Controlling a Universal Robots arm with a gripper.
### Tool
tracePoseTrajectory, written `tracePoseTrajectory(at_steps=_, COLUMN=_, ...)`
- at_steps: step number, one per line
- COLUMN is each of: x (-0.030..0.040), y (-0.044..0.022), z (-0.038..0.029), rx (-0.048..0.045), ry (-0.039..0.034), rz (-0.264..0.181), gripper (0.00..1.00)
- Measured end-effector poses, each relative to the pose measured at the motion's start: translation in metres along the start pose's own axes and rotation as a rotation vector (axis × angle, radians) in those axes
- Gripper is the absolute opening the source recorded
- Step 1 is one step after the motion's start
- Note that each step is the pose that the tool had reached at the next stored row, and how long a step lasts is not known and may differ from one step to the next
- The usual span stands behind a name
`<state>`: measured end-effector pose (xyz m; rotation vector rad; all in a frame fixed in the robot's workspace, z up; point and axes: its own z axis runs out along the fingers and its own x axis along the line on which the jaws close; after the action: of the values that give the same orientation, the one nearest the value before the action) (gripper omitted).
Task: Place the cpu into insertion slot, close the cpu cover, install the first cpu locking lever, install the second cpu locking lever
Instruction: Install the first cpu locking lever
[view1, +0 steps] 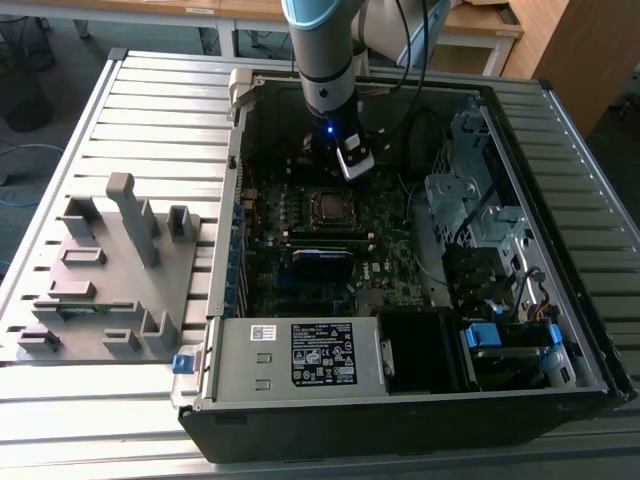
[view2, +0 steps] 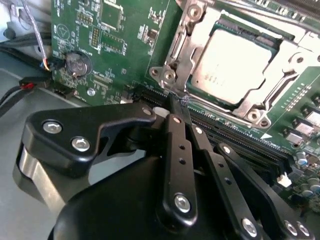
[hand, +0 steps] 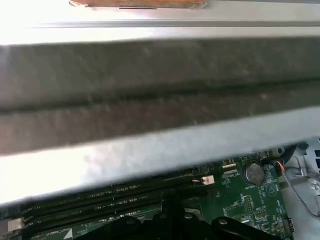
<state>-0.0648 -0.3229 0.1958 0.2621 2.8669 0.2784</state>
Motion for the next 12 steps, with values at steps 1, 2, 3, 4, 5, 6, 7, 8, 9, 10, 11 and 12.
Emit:
tracePoseTrajectory(at_steps=1, x=-0.0001, y=-0.0007, z=0.0, rx=-0.0001, ry=-0.0001, rz=0.0, gripper=0.1)
tracePoseTrajectory(at_steps=2, x=-0.0002, y=-0.0012, z=0.0001, rx=-0.0001, ry=-0.0001, rz=0.0, gripper=0.1)
tracePoseTrajectory(at_steps=3, x=-0.0001, y=-0.0014, z=0.0004, rx=-0.0002, ry=-0.0003, rz=0.0, gripper=0.1)
tracePoseTrajectory(at_steps=4, x=0.0, y=-0.0015, z=0.0009, rx=-0.0004, ry=-0.0006, rz=0.0, gripper=0.1)
tracePoseTrajectory(at_steps=5, x=0.0001, y=-0.0017, z=0.0013, rx=-0.0003, ry=-0.0009, rz=0.0, gripper=0.1)
tracePoseTrajectory(at_steps=6, x=0.0002, y=-0.0018, z=0.0018, rx=-0.0003, ry=-0.0011, rz=0.0, gripper=0.1)
tracePoseTrajectory(at_steps=7, x=0.0003, y=-0.002, z=0.0025, rx=-0.0004, ry=-0.0015, rz=0.0, gripper=0.1)
tracePoseTrajectory(at_steps=8, x=0.0005, y=-0.0021, z=0.0033, rx=-0.0005, ry=-0.002, rz=0.0, gripper=0.1)
tracePoseTrajectory(at_steps=9, x=0.0007, y=-0.0023, z=0.004, rx=-0.0006, ry=-0.0023, rz=0.0, gripper=0.1)
tracePoseTrajectory(at_steps=10, x=0.0008, y=-0.0024, z=0.0043, rx=-0.0006, ry=-0.0025, rz=0.0, gripper=0.1)
tracePoseTrajectory(at_steps=11, x=0.0009, y=-0.0025, z=0.0044, rx=-0.0003, ry=-0.0024, rz=0.0, gripper=0.1)
tracePoseTrajectory(at_steps=12, x=0.0009, y=-0.0025, z=0.0045, rx=-0.0002, ry=-0.0024, rz=0.0, gripper=0.1)
